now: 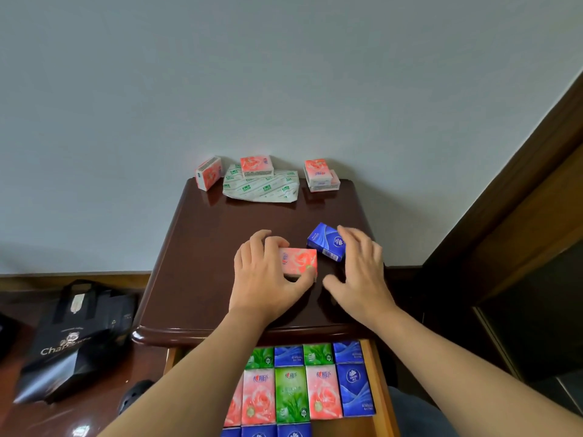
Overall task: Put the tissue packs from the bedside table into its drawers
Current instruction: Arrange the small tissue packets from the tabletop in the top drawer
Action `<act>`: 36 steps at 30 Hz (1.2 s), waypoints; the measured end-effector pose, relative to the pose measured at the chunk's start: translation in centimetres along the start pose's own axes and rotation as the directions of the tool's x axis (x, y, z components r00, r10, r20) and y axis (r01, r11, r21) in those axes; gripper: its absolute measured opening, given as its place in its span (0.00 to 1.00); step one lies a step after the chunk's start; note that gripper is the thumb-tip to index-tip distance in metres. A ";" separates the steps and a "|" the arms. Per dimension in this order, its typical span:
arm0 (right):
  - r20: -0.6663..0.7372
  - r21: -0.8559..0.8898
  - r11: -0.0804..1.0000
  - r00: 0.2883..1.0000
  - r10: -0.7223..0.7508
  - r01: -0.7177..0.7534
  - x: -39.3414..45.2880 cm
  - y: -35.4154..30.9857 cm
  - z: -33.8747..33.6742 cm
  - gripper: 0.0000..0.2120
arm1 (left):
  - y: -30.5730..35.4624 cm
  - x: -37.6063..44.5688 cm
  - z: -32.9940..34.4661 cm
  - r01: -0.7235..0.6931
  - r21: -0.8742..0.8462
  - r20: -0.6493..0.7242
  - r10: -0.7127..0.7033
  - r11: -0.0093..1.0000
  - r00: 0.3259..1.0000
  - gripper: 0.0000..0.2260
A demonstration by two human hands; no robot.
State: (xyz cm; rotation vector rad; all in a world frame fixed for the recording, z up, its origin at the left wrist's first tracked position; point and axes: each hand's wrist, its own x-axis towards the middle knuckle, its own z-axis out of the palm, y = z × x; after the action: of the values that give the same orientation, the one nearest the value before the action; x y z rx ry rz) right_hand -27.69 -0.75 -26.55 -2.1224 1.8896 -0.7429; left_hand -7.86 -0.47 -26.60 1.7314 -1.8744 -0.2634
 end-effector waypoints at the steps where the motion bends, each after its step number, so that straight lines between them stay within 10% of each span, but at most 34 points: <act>1: -0.042 0.016 0.999 0.999 0.032 -0.031 0.2 0.0 0.2 0.40 | 0.0 0.0 0.1 0.005 -0.001 -0.018 -0.005 1.000 1.000 0.29; 8: -0.147 -0.062 0.983 0.976 0.162 -0.173 1.7 0.0 1.7 0.28 | -0.4 0.3 0.2 -0.003 -0.003 -0.056 0.003 1.000 0.998 0.21; 16: -0.154 0.289 0.948 0.971 0.182 -0.132 0.9 0.0 0.8 0.27 | -0.7 -0.7 0.3 -0.038 0.041 0.012 0.038 0.998 0.999 0.29; 25: 0.119 0.791 0.529 0.926 0.358 -0.306 -5.0 -2.7 -4.9 0.30 | 0.1 -10.4 -3.2 0.099 -0.205 -0.048 -0.111 0.974 0.993 0.22; 30: 0.354 0.852 0.232 0.842 0.406 -0.470 -12.9 -4.1 -5.1 0.10 | 1.1 -17.4 -4.6 0.177 -0.380 0.051 -0.170 0.908 0.984 0.22; 36: 0.457 0.590 0.426 0.718 0.525 -0.686 -20.8 -3.6 -1.4 0.11 | 0.9 -23.8 -4.6 0.203 -0.369 0.110 -0.174 0.907 0.979 0.23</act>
State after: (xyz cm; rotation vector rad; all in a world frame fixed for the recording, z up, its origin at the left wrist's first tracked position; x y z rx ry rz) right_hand -26.43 20.30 -28.47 -0.8528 1.6407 -0.8468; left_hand -6.16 23.65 -28.78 1.6469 -1.5747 -0.7266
